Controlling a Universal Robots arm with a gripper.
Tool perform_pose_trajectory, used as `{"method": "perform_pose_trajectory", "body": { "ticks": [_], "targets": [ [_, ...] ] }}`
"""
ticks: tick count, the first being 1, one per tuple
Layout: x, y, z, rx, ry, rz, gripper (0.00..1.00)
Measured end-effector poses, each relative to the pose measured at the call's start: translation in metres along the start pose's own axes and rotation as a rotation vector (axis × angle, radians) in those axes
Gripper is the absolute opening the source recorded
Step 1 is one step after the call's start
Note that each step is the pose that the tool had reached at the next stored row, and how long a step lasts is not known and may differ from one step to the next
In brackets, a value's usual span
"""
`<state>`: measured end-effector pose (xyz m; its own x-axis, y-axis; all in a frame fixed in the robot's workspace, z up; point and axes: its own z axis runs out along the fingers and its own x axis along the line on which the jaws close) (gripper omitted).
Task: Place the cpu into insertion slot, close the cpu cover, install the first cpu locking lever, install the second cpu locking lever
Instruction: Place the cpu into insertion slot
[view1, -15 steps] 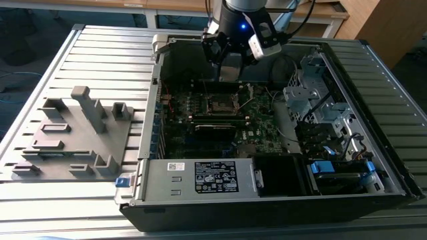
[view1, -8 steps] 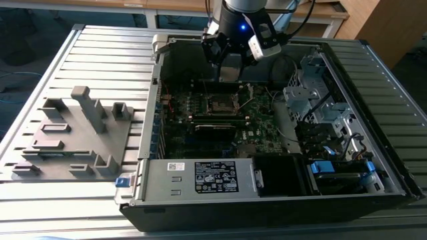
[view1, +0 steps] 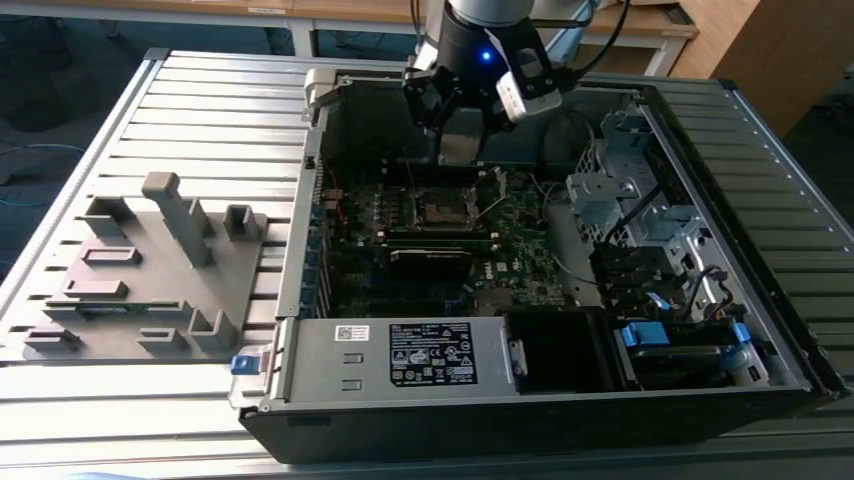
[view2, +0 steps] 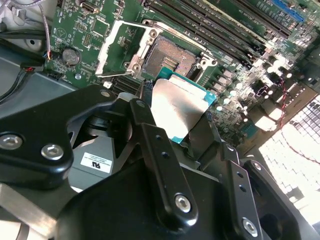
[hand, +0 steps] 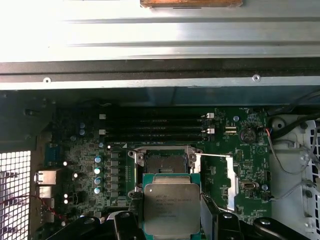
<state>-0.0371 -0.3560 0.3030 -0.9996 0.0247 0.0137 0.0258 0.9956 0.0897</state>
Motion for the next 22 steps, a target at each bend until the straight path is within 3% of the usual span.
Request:
{"method": "perform_pose_trajectory", "body": {
  "ticks": [15, 22],
  "targets": [
    [0.0, -0.0001, 0.0016, 0.0001, 0.0, 0.0, 0.54],
    [-0.0001, -0.0005, 0.0052, 0.0002, 0.0001, 0.0, 0.54]
  ]
}}
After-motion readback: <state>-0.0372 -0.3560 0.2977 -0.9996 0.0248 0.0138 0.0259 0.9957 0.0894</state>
